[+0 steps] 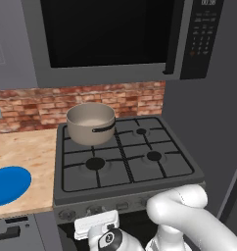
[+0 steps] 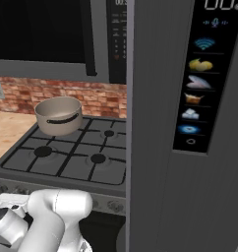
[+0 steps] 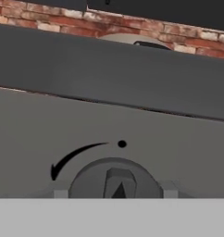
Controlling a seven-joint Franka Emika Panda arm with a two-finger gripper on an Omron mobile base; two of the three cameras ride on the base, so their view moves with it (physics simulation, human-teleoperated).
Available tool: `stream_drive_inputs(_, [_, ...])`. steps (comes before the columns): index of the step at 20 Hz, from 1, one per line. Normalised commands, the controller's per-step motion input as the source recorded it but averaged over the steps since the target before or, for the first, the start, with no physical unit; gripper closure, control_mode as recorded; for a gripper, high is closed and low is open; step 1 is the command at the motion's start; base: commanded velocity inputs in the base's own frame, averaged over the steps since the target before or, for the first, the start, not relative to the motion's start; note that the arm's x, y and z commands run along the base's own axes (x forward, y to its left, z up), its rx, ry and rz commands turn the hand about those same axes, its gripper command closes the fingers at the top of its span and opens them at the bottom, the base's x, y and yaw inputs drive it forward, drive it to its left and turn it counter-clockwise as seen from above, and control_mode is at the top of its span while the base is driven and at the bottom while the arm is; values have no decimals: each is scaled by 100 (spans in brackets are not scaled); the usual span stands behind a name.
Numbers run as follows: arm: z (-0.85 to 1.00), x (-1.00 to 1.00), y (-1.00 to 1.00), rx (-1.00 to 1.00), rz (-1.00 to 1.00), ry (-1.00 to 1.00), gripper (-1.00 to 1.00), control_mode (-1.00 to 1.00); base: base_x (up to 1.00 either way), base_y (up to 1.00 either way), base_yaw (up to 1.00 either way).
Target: Retrieve the frozen meat and place it in the pot on a burner. Then turn the burner on.
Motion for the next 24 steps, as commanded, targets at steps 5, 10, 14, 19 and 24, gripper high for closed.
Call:
stream_drive_inputs(5, [0,0,-4,0,0,0,100,-100,0,0,0])
stream_drive_inputs(10, [-7,0,0,0,0,0,100,-100,0,0,0])
stream_drive_inputs(14, [-7,0,0,-5,0,5,100,-100,0,0,0])
stream_drive_inputs(19, [-4,0,0,-14,0,6,100,-100,0,0,0])
stream_drive_inputs(24, [-1,1,-2,-18,0,6,100,-100,0,0,0])
